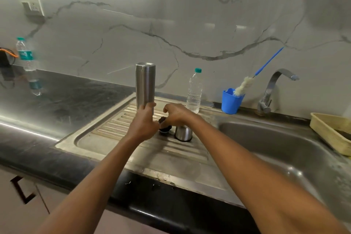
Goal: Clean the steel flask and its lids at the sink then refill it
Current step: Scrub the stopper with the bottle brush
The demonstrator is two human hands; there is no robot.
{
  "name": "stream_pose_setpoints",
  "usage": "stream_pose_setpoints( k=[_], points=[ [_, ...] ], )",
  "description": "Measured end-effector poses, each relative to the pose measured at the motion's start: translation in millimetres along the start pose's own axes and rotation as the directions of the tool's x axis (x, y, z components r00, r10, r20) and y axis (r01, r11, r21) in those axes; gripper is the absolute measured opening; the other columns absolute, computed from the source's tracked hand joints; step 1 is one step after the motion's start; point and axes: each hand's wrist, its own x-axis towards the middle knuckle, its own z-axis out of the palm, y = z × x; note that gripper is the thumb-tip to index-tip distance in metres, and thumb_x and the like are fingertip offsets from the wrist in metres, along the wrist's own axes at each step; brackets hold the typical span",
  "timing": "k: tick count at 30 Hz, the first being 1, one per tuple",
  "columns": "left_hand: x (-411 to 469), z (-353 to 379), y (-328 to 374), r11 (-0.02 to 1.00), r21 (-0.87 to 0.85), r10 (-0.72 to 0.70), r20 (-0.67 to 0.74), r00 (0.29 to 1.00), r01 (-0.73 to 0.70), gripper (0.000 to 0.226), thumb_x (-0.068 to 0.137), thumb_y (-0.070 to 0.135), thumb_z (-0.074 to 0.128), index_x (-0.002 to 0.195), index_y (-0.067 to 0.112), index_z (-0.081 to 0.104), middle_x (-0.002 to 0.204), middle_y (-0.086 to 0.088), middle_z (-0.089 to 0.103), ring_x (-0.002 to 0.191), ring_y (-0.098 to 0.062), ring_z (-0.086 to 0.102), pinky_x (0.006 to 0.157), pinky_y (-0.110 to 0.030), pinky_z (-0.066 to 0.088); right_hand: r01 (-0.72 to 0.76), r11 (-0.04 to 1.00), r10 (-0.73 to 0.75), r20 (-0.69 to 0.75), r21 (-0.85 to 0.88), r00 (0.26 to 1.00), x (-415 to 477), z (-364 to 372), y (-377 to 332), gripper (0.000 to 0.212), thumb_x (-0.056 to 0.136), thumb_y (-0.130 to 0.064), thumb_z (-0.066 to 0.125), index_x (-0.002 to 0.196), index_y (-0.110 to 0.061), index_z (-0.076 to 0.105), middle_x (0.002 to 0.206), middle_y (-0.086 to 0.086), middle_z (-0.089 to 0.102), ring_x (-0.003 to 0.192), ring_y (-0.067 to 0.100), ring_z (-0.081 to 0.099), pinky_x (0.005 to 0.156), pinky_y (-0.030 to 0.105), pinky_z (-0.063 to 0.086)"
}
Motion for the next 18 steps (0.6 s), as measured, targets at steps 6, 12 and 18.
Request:
stream_pose_setpoints(
  k=[6, 12, 18],
  points=[
    [11, 16, 4, 0.992, 0.121, 0.013, 0.241, 0.970, -0.043, 0.073, 0.087, 0.006, 0.066, 0.154, 0.003, 0.035, 0.142, -0.021, 0.053, 0.133, -0.038, 0.051, 0.108, -0.041, 0.044, 0.002, 0.999, -0.001, -0.017, 0.047, 1.000, 10, 16, 5, 0.047, 0.083, -0.015, 0.076, 0.126, -0.006, 0.058, 0.118, 0.013, 0.065, 0.102, 0.026, 0.063, 0.086, 0.039, 0.057],
    [20, 4, 23, 0.984, -0.004, 0.180, -0.055, 0.982, -0.180, 0.045, 0.081, 0.008, 0.080, 0.124, 0.007, 0.067, 0.114, -0.015, 0.070, 0.104, -0.029, 0.066, 0.088, -0.035, 0.053, 0.093, 0.926, -0.012, -0.220, 0.366, 0.976, -1, -22, 13, 0.073, 0.077, -0.020, 0.084, 0.135, -0.010, 0.039, 0.113, 0.010, 0.061, 0.099, 0.022, 0.061, 0.077, 0.031, 0.053],
    [20, 15, 98, 0.954, -0.254, 0.135, -0.106, 0.985, -0.158, 0.065, 0.085, 0.018, 0.081, 0.143, 0.011, 0.052, 0.125, 0.001, 0.063, 0.112, -0.016, 0.061, 0.090, -0.024, 0.044, 0.134, 0.861, 0.047, -0.338, 0.490, 0.940, -42, -78, 48, 0.085, 0.077, -0.019, 0.084, 0.145, -0.011, 0.033, 0.122, 0.010, 0.061, 0.110, 0.023, 0.062, 0.097, 0.037, 0.054]
  ],
)
